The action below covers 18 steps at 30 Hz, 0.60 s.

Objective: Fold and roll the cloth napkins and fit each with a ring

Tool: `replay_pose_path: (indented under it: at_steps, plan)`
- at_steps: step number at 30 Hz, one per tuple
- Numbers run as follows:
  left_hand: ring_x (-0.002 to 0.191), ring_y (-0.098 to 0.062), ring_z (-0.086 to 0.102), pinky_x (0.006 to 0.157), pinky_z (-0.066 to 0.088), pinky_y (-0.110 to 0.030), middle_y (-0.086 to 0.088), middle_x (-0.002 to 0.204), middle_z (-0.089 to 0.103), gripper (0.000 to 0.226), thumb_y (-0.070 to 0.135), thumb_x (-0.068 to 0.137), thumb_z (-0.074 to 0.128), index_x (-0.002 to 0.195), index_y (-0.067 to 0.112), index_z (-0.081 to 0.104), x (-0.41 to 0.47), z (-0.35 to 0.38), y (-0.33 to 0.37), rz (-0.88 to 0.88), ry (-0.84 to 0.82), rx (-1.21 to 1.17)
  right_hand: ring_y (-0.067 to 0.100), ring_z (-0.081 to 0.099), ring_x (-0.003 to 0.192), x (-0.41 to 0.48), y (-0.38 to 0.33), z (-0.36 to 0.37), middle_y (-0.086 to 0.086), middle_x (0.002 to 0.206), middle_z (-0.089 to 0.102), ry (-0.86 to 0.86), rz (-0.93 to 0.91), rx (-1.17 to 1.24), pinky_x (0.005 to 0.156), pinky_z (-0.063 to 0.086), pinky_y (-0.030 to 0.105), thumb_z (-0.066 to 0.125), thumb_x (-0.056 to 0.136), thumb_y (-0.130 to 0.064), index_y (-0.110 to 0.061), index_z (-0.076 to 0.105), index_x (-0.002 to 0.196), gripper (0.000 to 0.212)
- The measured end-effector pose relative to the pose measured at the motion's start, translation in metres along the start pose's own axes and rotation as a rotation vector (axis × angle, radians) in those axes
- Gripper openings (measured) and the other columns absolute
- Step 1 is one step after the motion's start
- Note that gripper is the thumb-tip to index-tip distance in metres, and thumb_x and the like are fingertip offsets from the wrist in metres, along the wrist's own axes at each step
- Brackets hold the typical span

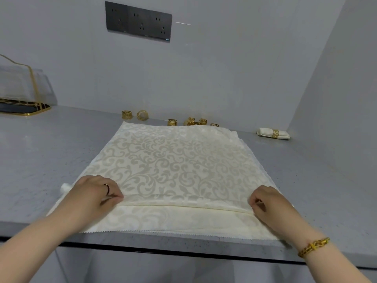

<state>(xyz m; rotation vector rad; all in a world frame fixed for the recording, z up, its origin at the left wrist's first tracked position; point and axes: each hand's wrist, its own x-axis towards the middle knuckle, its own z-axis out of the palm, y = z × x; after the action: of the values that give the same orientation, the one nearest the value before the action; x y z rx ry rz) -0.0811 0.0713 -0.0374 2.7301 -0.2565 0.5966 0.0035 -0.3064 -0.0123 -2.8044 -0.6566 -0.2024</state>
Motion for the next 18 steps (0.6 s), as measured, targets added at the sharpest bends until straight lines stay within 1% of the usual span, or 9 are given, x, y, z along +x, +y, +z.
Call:
replay_pose_path:
  at_steps: [2,3,5,7,8,9,10,15,18]
  plan:
    - [0.092,0.021,0.043,0.086,0.026,-0.004,0.056,0.106,0.038,0.048,0.062,0.080,0.038,0.073,0.030,0.074,-0.006,0.003,-0.011,0.037,-0.052,-0.028,0.010,0.042,0.089,-0.004,0.003,0.002,-0.008,0.089,0.055,0.041,-0.053,-0.046,0.070,0.031,0.004,0.052,0.087,-0.007,-0.019,0.063,0.089,0.017]
    - [0.097,0.027,0.038,0.087,0.030,-0.004,0.056,0.107,0.037,0.055,0.067,0.077,0.038,0.079,0.026,0.075,-0.007,0.006,-0.017,0.018,-0.040,-0.065,0.009,0.043,0.089,-0.006,0.005,0.002,-0.006,0.092,0.059,0.043,-0.066,-0.050,0.071,0.030,0.003,0.054,0.087,-0.008,-0.015,0.066,0.093,0.016]
    - [0.098,0.032,0.033,0.083,0.041,-0.014,0.058,0.106,0.035,0.045,0.059,0.073,0.048,0.082,0.024,0.075,-0.007,0.005,-0.020,0.010,0.006,-0.055,0.006,0.044,0.091,-0.010,0.007,0.000,-0.010,0.096,0.057,0.016,-0.087,-0.045,0.072,0.030,0.000,0.056,0.087,-0.016,-0.014,0.065,0.102,0.018]
    - [0.096,0.032,0.033,0.083,0.038,-0.013,0.060,0.103,0.031,0.011,0.037,0.081,0.060,0.074,0.036,0.069,-0.002,0.003,-0.012,-0.014,-0.027,-0.030,0.002,0.043,0.091,-0.011,0.010,-0.002,-0.018,0.094,0.050,-0.013,-0.084,-0.041,0.071,0.030,-0.001,0.056,0.087,-0.024,-0.019,0.063,0.107,0.021]
    - [0.095,0.028,0.037,0.080,0.035,-0.009,0.054,0.099,0.040,0.021,0.029,0.084,0.060,0.070,0.045,0.059,0.002,0.002,-0.011,-0.011,-0.017,-0.023,0.001,0.044,0.089,-0.009,0.010,-0.004,-0.021,0.091,0.049,-0.018,-0.069,-0.043,0.070,0.031,0.000,0.055,0.088,-0.025,-0.020,0.063,0.106,0.020]
    - [0.090,0.019,0.046,0.076,0.034,-0.008,0.039,0.088,0.057,0.030,0.025,0.086,0.059,0.067,0.048,0.051,0.007,0.000,-0.009,-0.031,-0.010,-0.037,0.001,0.045,0.087,-0.007,0.010,-0.005,-0.022,0.089,0.048,-0.014,-0.043,-0.043,0.069,0.033,0.001,0.053,0.089,-0.025,-0.020,0.063,0.105,0.019]
    - [0.084,0.009,0.052,0.073,0.036,-0.011,0.026,0.075,0.061,0.033,0.024,0.087,0.057,0.066,0.048,0.047,0.013,-0.002,-0.008,-0.082,-0.037,-0.054,0.002,0.047,0.086,-0.004,0.009,-0.006,-0.022,0.088,0.049,-0.007,-0.004,-0.026,0.069,0.034,0.004,0.052,0.090,-0.024,-0.019,0.063,0.104,0.019]
    - [0.096,-0.011,0.058,0.081,0.040,-0.019,0.016,0.093,0.068,0.014,0.031,0.088,0.055,0.090,0.033,0.068,0.030,0.001,-0.010,-0.170,-0.053,0.050,0.008,0.051,0.095,0.012,0.006,-0.003,-0.010,0.102,0.056,0.010,0.070,0.060,0.078,0.034,0.014,0.041,0.095,-0.017,-0.016,0.061,0.111,0.025]
    - [0.097,-0.012,0.057,0.084,0.033,-0.021,0.017,0.094,0.065,0.014,0.033,0.085,0.059,0.097,0.032,0.065,0.033,0.008,-0.010,-0.168,-0.003,0.140,0.011,0.050,0.090,0.022,0.005,0.007,-0.008,0.100,0.054,0.042,0.110,-0.028,0.070,0.031,0.018,0.042,0.094,-0.018,-0.018,0.057,0.110,0.022]
